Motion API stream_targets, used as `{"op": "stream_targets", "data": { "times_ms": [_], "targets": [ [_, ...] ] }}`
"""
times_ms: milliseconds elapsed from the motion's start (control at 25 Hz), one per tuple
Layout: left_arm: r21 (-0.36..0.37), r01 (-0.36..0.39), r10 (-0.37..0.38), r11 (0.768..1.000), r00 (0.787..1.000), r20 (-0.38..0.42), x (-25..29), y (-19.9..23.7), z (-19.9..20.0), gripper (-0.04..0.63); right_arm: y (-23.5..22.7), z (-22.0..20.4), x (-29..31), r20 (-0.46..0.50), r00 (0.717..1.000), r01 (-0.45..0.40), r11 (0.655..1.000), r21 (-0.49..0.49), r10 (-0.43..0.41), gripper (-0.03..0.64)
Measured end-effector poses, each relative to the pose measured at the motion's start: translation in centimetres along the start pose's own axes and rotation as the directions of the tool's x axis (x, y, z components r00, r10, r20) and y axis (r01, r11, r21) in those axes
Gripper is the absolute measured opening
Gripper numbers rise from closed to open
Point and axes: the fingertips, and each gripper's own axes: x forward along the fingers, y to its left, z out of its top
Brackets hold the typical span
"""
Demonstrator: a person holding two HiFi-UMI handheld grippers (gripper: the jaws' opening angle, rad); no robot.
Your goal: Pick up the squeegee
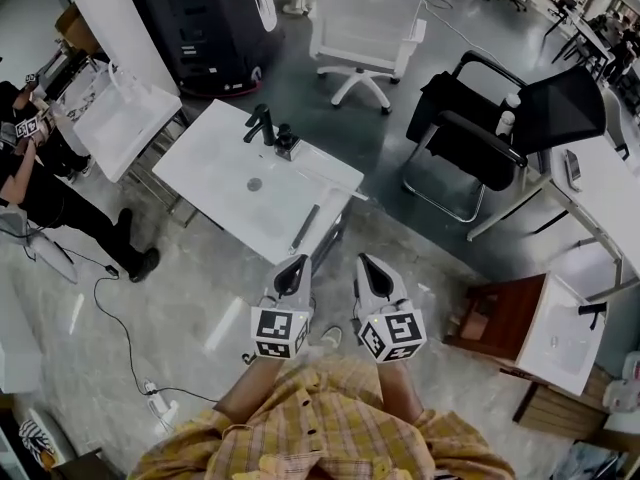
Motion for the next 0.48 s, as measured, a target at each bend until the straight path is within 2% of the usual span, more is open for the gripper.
{"op": "stream_targets", "data": {
  "times_ms": [120,280,480],
  "targets": [
    [0.003,0.005,-0.005,1.0,1.0,-0.023,1.6,0.5,-0.1,0.0,-0.7,-0.1,1.1,-0.011,1.0,0.0,1.0,0.011,0.0,0.0],
    [0.009,0.01,-0.009,1.0,0.997,-0.072,3.8,1.4,-0.3,0.0,-1.7,0.0,3.1,-0.017,1.0,0.001,0.997,0.081,0.001,0.0],
    [0.005,0.007,-0.006,1.0,0.988,-0.156,6.2,3.2,-1.4,0.0,-2.1,-0.9,5.7,-0.053,0.999,0.013,0.997,0.081,-0.008,0.0]
  ]
}}
